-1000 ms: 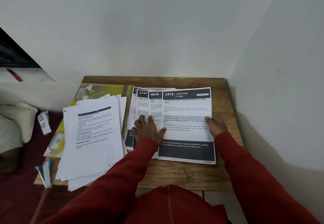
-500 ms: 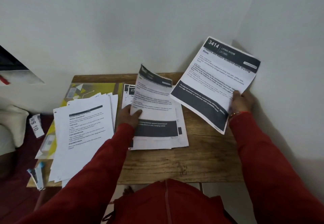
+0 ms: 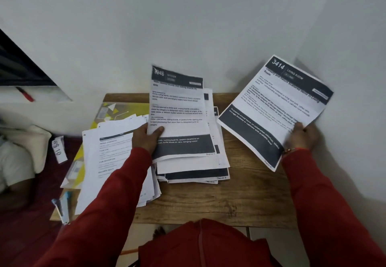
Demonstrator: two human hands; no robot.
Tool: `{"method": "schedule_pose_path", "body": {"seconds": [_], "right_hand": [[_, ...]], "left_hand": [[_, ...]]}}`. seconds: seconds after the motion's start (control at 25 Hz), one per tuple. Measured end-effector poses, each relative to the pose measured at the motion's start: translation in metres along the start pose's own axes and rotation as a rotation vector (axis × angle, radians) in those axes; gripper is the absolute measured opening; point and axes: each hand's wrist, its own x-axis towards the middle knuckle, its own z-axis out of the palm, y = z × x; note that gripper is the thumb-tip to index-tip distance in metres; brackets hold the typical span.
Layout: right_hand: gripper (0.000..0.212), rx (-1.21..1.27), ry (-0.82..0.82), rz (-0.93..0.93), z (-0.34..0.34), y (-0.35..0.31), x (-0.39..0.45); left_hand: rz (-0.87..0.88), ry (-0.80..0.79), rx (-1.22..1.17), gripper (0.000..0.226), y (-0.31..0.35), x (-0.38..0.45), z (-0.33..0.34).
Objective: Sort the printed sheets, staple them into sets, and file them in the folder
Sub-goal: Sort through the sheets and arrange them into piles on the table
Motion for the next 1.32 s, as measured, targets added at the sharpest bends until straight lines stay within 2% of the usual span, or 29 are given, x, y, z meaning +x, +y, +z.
{"method": "schedule_pose_path", "body": {"seconds": [0.12, 0.2, 0.28, 0.4, 0.48, 0.56, 0.6, 0.64, 0.8, 0.92, 1.0, 1.16, 1.32], "right_hand": [[0.015, -0.047, -0.003, 0.025, -0.003, 0.007, -0.006], [0.01, -0.085, -0.008, 0.059, -0.007, 0.016, -0.007], [0.013, -0.11, 0.003, 0.102, -0.012, 0.027, -0.007], [0.02, -0.121, 0.005, 0.134, -0.014, 0.036, -0.009], [0.016, -0.148, 0.001, 0.16, -0.013, 0.037, -0.011], [0.02, -0.153, -0.006, 0.176, -0.009, 0.037, -0.014], [0.021, -0.152, -0.003, 0.185, -0.007, 0.034, -0.017], [0.02, -0.148, -0.002, 0.19, -0.004, 0.032, -0.019], [0.029, -0.14, 0.024, 0.191, 0.006, 0.018, -0.021], [0.014, -0.007, 0.027, 0.193, 0.012, 0.007, -0.024], [0.017, 0.002, 0.019, 0.195, 0.014, 0.007, -0.032], [0.014, 0.023, -0.024, 0.225, 0.01, 0.025, -0.046], [0.014, -0.018, -0.025, 0.239, 0.004, 0.033, -0.046]], "left_hand": [[-0.044, -0.07, 0.261, 0.033, -0.025, -0.002, 0.018], [0.013, -0.088, 0.413, 0.038, -0.035, -0.005, 0.027], [0.101, -0.027, 0.446, 0.04, -0.034, -0.007, 0.026], [0.164, 0.075, 0.269, 0.035, -0.01, -0.009, 0.001], [0.114, 0.096, 0.033, 0.027, 0.01, -0.004, -0.025], [0.045, 0.091, -0.236, 0.022, 0.026, 0.003, -0.051], [0.019, 0.082, -0.315, 0.024, 0.027, 0.009, -0.06], [0.028, 0.08, -0.297, 0.026, 0.026, 0.013, -0.063], [0.061, 0.049, -0.066, 0.028, 0.005, 0.008, -0.038], [0.006, -0.063, 0.175, 0.029, -0.018, -0.007, 0.003], [-0.012, -0.111, 0.283, 0.034, -0.032, -0.019, 0.032], [0.049, -0.062, 0.607, 0.043, -0.043, -0.032, 0.067], [0.061, -0.036, 0.699, 0.042, -0.042, -0.035, 0.073]]}}
